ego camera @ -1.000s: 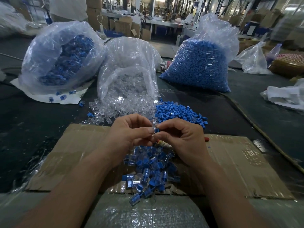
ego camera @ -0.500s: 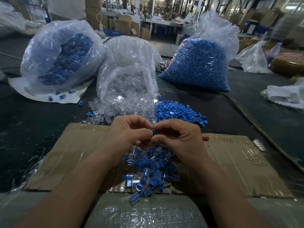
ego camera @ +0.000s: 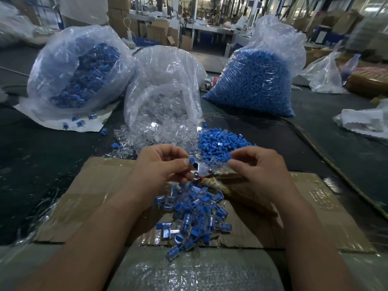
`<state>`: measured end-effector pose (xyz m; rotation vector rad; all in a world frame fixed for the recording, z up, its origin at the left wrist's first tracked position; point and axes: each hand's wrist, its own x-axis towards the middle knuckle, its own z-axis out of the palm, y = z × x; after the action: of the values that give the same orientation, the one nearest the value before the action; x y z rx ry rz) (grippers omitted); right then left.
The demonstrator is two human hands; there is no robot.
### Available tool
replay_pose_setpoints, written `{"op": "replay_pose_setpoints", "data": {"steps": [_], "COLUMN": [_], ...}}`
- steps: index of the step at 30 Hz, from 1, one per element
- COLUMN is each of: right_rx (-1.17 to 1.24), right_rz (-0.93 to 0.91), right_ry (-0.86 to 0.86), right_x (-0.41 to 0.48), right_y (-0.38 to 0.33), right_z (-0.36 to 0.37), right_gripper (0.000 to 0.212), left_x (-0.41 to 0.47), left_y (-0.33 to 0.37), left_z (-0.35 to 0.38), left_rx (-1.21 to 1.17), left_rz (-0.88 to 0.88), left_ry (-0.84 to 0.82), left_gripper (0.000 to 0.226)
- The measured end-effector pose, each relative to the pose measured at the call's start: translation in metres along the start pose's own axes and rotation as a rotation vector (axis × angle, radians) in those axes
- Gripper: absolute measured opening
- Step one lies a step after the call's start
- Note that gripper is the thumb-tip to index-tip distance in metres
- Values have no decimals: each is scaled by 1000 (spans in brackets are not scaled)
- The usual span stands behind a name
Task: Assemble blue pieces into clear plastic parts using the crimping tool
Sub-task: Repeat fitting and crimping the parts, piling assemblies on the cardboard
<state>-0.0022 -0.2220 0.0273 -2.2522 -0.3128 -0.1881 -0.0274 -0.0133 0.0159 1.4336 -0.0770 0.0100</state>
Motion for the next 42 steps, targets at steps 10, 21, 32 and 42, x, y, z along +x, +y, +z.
{"op": "replay_pose_setpoints", "data": {"steps": [10, 21, 32, 42], "right_rx": [-302, -527, -545, -284], "right_rz": [249, 190, 139, -68], "right_ry": [-464, -386, -175, -65], "right_x": [0, -1, 2, -3], "right_y": [10, -4, 6, -2], "right_z": [-9, 3, 9, 15], "right_gripper": [76, 37, 20, 21], "left_x": [2, 1, 4, 4], "left_y": [-1, -1, -4, -4], "left_z": [-4, -2, -3, -1], "left_rx": [-17, -15, 7, 90], "left_rz": [1, -10, 17, 103], "left_ry": [41, 26, 64, 141], "left_gripper": [9, 10, 13, 16]}}
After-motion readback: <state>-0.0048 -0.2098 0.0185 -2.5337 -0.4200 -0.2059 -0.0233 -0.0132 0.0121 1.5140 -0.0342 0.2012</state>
